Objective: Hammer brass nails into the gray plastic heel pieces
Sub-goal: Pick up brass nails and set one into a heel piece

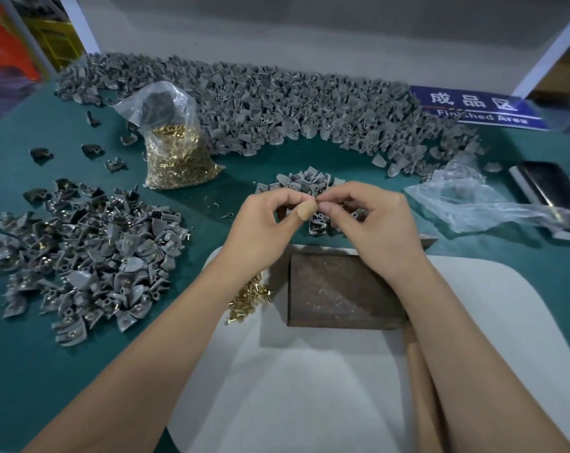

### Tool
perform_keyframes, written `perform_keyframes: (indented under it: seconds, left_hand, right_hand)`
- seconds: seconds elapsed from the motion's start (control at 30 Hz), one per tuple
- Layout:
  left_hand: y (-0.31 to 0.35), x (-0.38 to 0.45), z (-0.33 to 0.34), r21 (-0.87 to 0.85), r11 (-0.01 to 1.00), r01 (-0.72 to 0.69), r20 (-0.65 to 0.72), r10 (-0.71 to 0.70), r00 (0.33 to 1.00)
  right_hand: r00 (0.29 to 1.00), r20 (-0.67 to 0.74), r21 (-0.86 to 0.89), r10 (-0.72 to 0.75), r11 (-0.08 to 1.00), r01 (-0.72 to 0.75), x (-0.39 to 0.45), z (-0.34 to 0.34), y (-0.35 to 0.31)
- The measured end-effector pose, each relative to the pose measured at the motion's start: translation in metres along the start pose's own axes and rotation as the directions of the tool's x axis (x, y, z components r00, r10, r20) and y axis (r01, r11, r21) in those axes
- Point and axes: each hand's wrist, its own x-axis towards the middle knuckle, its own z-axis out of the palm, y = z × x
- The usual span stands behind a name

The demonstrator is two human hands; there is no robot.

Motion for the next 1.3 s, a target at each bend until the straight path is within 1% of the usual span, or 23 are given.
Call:
perform_keyframes:
  seconds: [0.07, 0.1, 0.13, 0.17, 0.2, 0.23, 0.33, 0.4, 0.53, 0.6, 0.73, 0.9, 1.0, 1.13, 1.23, 1.3]
  left_hand:
    - [0.002, -0.001, 0.000, 0.004, 1.000, -0.010, -0.012, 0.010, 1.000]
    - [0.001, -0.001, -0.001, 0.064, 0.997, -0.039, -0.025, 0.041, 0.999]
    - [0.000, -0.001, -0.003, 0.194, 0.977, -0.086, -0.040, 0.095, 0.995]
    - [0.000, -0.002, -0.005, 0.356, 0.927, -0.122, -0.041, 0.146, 0.988]
    - [-0.001, -0.003, -0.008, 0.489, 0.863, -0.130, -0.044, 0.173, 0.984]
    - [-0.001, -0.003, -0.010, 0.557, 0.824, -0.106, -0.064, 0.169, 0.983]
    - [-0.003, -0.003, -0.017, 0.616, 0.788, -0.022, -0.163, 0.155, 0.974]
    - [-0.005, -0.001, -0.019, 0.619, 0.785, -0.026, -0.165, 0.163, 0.973]
    - [-0.011, -0.001, -0.016, 0.639, 0.768, -0.034, -0.045, 0.082, 0.996]
    - [-0.014, -0.001, -0.013, 0.659, 0.752, -0.026, -0.025, 0.057, 0.998]
    - [-0.014, 0.001, -0.008, 0.690, 0.724, 0.009, -0.057, 0.042, 0.997]
    - [-0.013, 0.003, -0.009, 0.698, 0.714, 0.059, -0.116, 0.030, 0.993]
    - [-0.009, 0.000, -0.012, 0.717, 0.695, 0.054, -0.123, 0.050, 0.991]
    - [0.003, -0.004, -0.009, 0.678, 0.733, -0.047, -0.124, 0.178, 0.976]
    - [0.010, -0.007, -0.001, 0.587, 0.806, -0.075, -0.114, 0.174, 0.978]
    - [0.011, -0.008, 0.002, 0.504, 0.858, -0.103, -0.115, 0.185, 0.976]
  right_hand:
    - [1.000, 0.004, -0.030, -0.026, 0.999, 0.026, -0.001, 0.000, -0.002]
    - [1.000, 0.002, -0.047, -0.031, 0.998, 0.031, -0.001, 0.001, -0.003]
    - [1.000, -0.008, -0.058, -0.024, 0.998, 0.024, -0.001, 0.002, -0.003]
    - [1.000, -0.024, -0.061, -0.004, 0.998, 0.003, -0.002, 0.002, -0.002]
    - [0.999, -0.041, -0.062, 0.030, 0.998, -0.032, -0.002, 0.002, -0.002]
    - [0.996, -0.051, -0.061, 0.072, 0.995, -0.075, -0.002, 0.001, -0.001]
    - [0.984, 0.010, -0.058, 0.179, 0.982, -0.178, -0.001, 0.000, -0.001]
    - [0.981, 0.034, -0.093, 0.189, 0.978, -0.185, 0.001, -0.001, -0.003]
    - [0.988, 0.027, -0.214, 0.153, 0.966, -0.144, 0.001, 0.000, -0.005]
    - [0.989, 0.026, -0.240, 0.146, 0.961, -0.136, 0.001, 0.001, -0.004]
    - [0.991, 0.030, -0.247, 0.134, 0.961, -0.122, 0.000, 0.001, -0.003]
    - [0.990, 0.047, -0.222, 0.134, 0.968, -0.120, 0.001, 0.001, -0.001]
    - [0.990, 0.052, -0.227, 0.132, 0.967, -0.117, 0.002, 0.001, 0.002]
    - [0.997, 0.009, -0.164, 0.080, 0.983, -0.077, 0.000, 0.002, 0.001]
    - [0.999, -0.016, -0.128, 0.030, 0.991, -0.032, 0.001, 0.002, 0.001]
    - [0.999, -0.020, -0.113, -0.033, 0.993, 0.031, 0.002, 0.001, 0.001]
